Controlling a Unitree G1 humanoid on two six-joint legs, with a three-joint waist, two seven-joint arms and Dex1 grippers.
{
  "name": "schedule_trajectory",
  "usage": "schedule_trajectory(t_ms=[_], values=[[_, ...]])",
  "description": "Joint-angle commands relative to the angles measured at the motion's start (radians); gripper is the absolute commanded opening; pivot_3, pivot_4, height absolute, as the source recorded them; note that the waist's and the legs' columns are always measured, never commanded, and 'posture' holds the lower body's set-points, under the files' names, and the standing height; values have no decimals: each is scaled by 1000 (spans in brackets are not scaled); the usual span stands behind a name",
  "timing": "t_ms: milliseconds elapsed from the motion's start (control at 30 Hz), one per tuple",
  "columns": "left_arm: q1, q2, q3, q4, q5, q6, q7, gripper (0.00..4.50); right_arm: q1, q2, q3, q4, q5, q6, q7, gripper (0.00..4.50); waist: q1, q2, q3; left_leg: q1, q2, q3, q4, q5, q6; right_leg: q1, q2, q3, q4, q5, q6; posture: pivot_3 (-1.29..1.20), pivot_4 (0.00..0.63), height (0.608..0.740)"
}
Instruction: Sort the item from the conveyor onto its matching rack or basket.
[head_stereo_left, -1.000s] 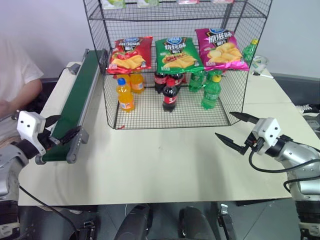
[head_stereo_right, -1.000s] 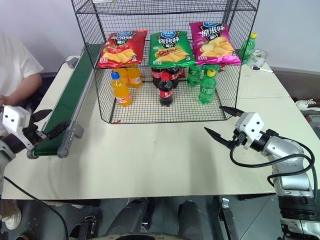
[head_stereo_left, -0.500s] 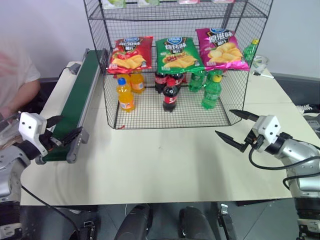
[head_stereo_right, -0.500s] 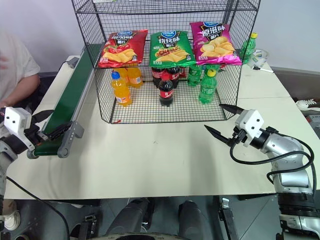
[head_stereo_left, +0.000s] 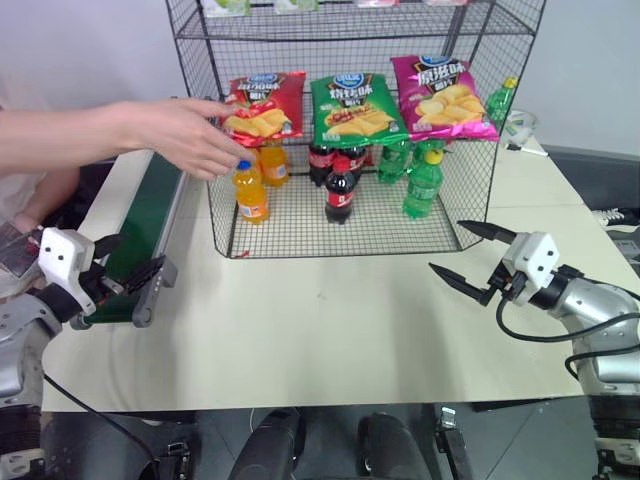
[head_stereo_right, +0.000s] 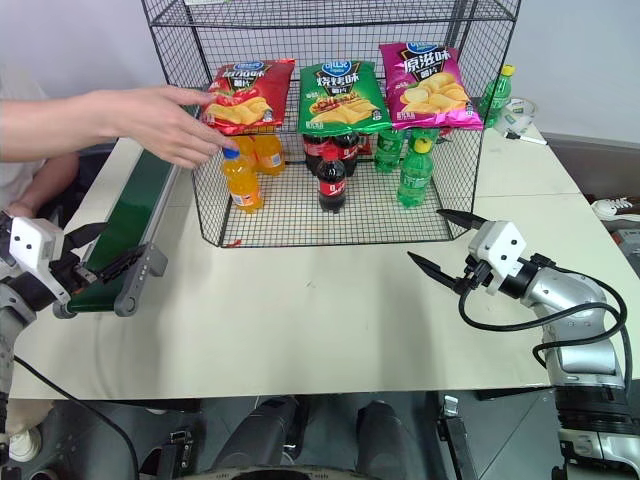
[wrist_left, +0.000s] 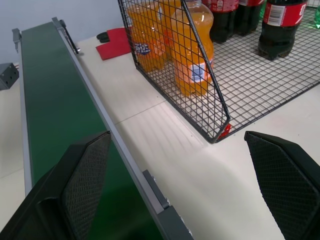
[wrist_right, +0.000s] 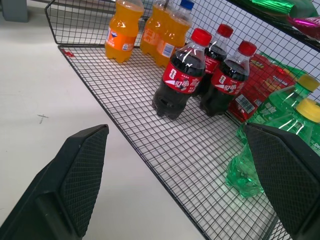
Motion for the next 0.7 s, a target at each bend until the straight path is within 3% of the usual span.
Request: schedule_trajectory(t_ms=[33,700], values=[[-9,8,19,-16,-12,-13,0,4462,-18,-7,-9,1,-2,-20,-2,4500,0,0,0,0,0,0,0,0,0,0,0,0,0,0,0,0,150,740],[-21,3,30,8,-6,-50,12,4462,-30,-9,-3,11,-2,-19,-1,4500,0,0,0,0,0,0,-2,1,0,-1,0,0,0,0,1,0,150,740]])
